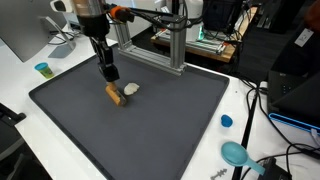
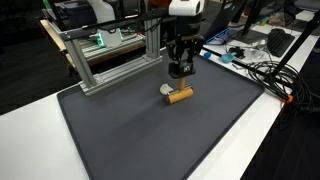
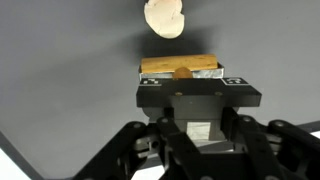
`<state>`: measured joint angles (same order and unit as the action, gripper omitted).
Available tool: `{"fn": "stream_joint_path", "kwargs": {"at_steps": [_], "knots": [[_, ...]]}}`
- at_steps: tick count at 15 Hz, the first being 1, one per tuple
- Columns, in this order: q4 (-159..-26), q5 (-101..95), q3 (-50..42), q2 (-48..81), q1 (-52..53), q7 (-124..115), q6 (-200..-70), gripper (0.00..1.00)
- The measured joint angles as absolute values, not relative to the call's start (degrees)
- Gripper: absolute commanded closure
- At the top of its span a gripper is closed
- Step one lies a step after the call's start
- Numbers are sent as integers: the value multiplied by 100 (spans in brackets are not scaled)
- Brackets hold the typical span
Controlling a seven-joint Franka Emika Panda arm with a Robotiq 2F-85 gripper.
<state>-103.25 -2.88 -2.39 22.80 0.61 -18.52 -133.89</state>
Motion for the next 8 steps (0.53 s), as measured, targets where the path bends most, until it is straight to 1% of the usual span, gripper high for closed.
{"fn": "stream_joint_path", "kwargs": {"at_steps": [4,8], "knots": [[-10406,-815,-279,1629,167,-1674,-12746,79],[-10683,-1269,-274,1519,268,-1634,-12396,79]]}}
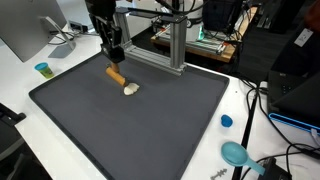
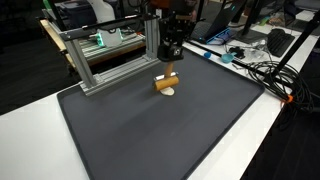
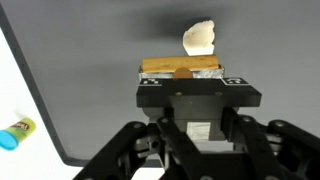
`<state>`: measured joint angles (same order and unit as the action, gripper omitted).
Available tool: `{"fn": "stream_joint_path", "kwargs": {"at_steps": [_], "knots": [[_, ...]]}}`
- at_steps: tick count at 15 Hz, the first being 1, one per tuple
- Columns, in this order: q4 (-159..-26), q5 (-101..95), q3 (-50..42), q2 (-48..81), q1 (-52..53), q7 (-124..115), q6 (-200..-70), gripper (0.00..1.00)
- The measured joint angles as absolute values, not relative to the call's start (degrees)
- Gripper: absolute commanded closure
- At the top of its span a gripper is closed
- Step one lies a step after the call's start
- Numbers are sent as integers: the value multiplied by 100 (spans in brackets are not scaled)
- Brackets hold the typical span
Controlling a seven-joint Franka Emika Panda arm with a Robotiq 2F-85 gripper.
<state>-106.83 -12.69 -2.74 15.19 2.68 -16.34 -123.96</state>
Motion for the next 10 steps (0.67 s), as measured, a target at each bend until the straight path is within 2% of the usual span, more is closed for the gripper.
{"fn": "stream_joint_path", "kwargs": {"at_steps": [6,7,8,9,10], "knots": [[-10837,-958,-153,1807,256,-1120,-12408,79],[-10825,-811,-143,1806,236,-981,-12408,54],[-10795,-644,-140,1800,213,-857,-12399,54],[-10764,-537,-138,1791,190,-771,-12393,79],[-10748,-492,-136,1782,173,-727,-12391,79]]}}
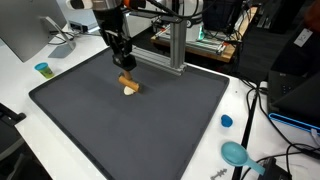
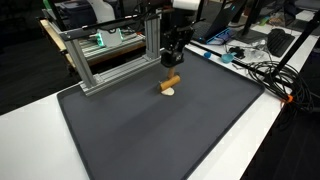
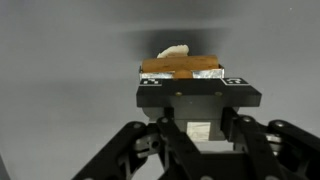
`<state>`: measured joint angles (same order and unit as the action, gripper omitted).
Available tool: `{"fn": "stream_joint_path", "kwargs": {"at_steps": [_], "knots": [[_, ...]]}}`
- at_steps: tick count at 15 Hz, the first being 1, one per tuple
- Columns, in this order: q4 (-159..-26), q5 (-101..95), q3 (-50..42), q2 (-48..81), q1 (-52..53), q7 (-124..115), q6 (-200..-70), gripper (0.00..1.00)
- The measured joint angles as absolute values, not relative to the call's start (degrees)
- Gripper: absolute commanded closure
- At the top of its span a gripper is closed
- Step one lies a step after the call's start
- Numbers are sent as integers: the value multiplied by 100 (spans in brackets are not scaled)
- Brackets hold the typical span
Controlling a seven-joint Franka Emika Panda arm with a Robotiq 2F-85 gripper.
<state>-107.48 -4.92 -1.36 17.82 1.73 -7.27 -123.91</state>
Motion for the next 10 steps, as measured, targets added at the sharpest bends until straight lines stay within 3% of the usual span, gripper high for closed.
{"fn": "stream_joint_path", "kwargs": {"at_steps": [10], "knots": [[-10573,-464,-152,1997,146,-724,-12491,79]]}}
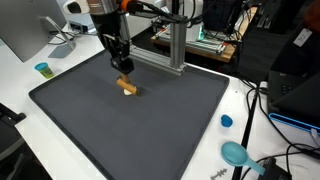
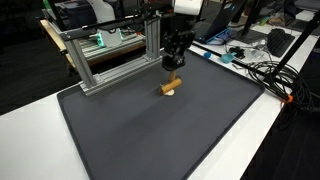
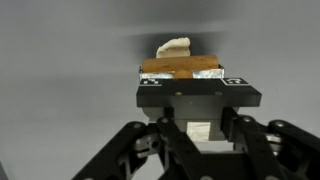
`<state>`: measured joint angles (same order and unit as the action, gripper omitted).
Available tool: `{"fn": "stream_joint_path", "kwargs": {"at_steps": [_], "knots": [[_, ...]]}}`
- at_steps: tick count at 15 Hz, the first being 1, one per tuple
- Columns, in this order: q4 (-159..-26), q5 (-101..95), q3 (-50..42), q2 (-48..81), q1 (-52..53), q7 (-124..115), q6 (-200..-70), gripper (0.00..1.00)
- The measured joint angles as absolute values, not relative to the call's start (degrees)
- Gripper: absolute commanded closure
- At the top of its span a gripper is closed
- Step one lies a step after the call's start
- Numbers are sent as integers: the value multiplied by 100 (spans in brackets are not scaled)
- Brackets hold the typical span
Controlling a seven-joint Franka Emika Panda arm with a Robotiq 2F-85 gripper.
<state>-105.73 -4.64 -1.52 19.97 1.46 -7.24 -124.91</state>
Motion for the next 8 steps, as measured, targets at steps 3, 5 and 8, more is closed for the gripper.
{"fn": "stream_joint_path", "kwargs": {"at_steps": [3,5,8], "knots": [[-10431,-467,-205,2121,132,-741,-12472,79],[-10349,-456,-225,2247,94,-741,-12463,79],[-10144,-375,-227,2366,37,-755,-12246,79]]}}
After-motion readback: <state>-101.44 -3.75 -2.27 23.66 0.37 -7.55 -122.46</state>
